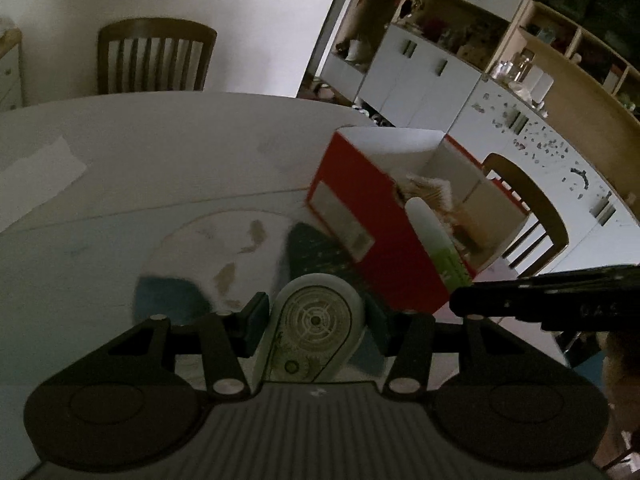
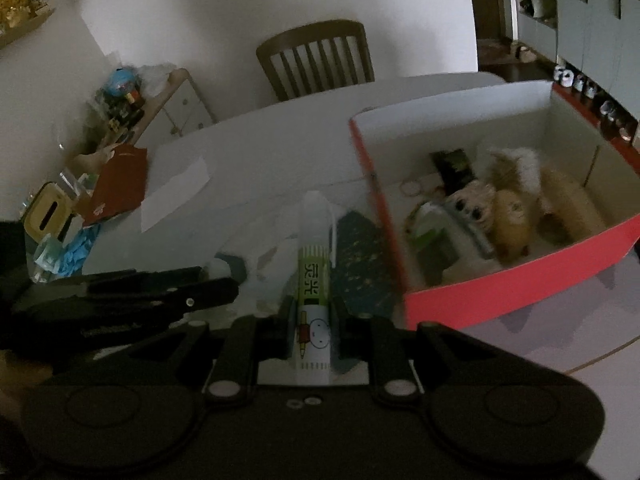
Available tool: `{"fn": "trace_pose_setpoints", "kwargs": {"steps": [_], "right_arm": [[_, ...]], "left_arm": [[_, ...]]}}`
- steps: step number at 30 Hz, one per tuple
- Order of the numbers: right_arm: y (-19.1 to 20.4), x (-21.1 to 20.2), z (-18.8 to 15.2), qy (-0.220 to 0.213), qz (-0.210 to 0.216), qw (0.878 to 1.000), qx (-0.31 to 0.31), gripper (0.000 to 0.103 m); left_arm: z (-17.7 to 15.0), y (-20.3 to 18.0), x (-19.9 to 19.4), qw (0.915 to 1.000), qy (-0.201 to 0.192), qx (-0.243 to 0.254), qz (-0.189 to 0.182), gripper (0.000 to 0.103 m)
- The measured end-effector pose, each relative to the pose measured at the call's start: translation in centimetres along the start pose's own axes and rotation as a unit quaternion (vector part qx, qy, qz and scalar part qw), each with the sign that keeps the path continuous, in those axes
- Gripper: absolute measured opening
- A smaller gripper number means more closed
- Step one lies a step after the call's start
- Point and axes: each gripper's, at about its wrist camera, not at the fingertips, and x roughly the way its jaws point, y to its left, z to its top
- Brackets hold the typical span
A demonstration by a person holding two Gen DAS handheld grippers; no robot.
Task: Organize objects
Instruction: 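Carry the tape dispenser with left tool while right tool carries the glue stick to the shoebox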
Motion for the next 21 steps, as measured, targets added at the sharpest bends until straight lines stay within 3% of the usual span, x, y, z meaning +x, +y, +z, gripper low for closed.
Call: {"fn": "trace_pose_setpoints", "kwargs": {"steps": [6,21], "right_arm": [[-3.0,-1.5,0.8,-0.015,0.000,1.000,0.009,0.017],[-11.2,-3.6,4.1,-0.060,-0.020,0.998,0.020,0.017]], "left_arm": [[1.8,-3.0,0.7,0.9999,-0.002,-0.007,-0.014,0.051],[6.8,-11.6,3.5,0.9985,-0.030,0.040,-0.021,0.051]]}}
